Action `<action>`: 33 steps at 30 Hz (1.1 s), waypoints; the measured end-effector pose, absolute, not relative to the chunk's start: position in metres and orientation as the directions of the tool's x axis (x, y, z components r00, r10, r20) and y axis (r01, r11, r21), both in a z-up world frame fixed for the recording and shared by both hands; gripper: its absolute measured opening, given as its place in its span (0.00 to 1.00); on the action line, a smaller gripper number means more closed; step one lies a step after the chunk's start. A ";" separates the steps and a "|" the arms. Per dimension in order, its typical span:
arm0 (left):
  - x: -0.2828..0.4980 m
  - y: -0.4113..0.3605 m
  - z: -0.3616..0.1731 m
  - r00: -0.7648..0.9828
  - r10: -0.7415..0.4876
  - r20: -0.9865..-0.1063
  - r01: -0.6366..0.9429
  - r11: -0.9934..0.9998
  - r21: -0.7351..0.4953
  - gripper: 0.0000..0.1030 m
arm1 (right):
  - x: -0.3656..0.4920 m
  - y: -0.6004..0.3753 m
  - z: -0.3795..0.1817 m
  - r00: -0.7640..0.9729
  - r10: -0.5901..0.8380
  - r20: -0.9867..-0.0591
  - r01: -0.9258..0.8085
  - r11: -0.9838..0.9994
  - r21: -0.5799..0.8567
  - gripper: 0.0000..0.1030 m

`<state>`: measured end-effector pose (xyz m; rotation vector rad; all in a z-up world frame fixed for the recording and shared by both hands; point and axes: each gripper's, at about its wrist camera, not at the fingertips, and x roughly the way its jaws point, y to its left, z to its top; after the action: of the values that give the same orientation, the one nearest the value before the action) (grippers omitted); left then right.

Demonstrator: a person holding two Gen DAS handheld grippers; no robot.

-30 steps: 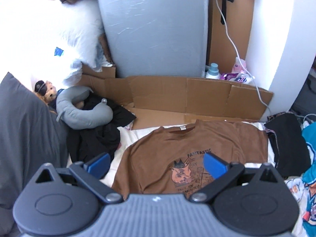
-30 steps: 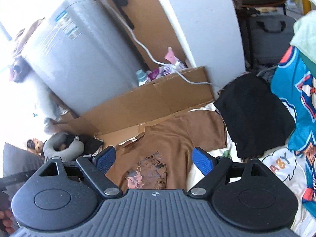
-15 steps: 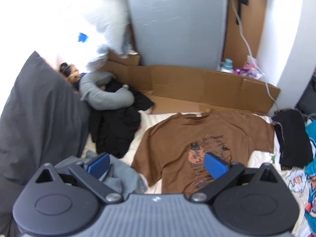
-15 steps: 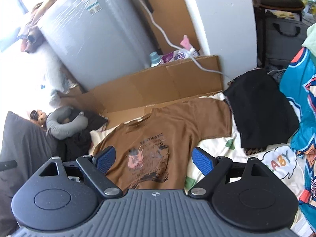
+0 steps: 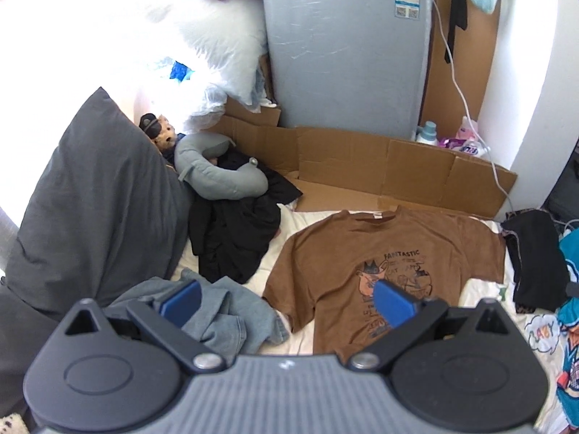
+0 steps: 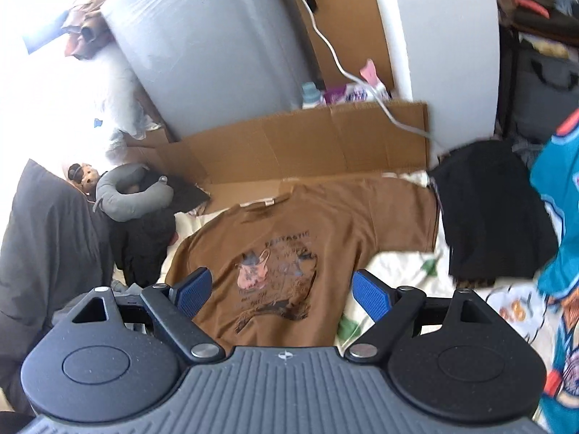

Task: Fold clothes

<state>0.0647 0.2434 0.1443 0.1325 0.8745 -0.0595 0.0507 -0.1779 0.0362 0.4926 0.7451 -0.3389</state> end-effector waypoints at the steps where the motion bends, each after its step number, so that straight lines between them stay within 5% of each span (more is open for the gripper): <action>1: 0.065 0.246 0.143 0.641 0.003 -0.768 0.103 0.991 0.090 0.99 | 0.051 -0.176 0.036 0.691 -0.124 -0.712 0.458 0.837 0.299 0.87; 16: 0.090 0.287 0.031 0.613 -0.038 -0.789 0.062 0.998 0.000 0.97 | 0.087 -0.128 -0.005 0.725 -0.028 -0.689 0.318 0.900 0.298 0.86; 23: 0.131 0.317 -0.028 0.548 -0.077 -0.833 0.045 0.997 -0.063 0.74 | 0.110 -0.105 -0.065 0.713 0.076 -0.697 0.281 0.880 0.383 0.79; 33: 0.201 0.340 -0.091 0.471 -0.095 -0.877 0.105 0.993 -0.052 0.65 | 0.161 -0.070 -0.158 0.702 0.142 -0.698 0.266 0.857 0.442 0.65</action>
<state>0.2015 0.3405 -0.0909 0.0098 1.0737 -0.1224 0.1606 -0.0697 -0.1578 0.5521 0.7997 -0.0730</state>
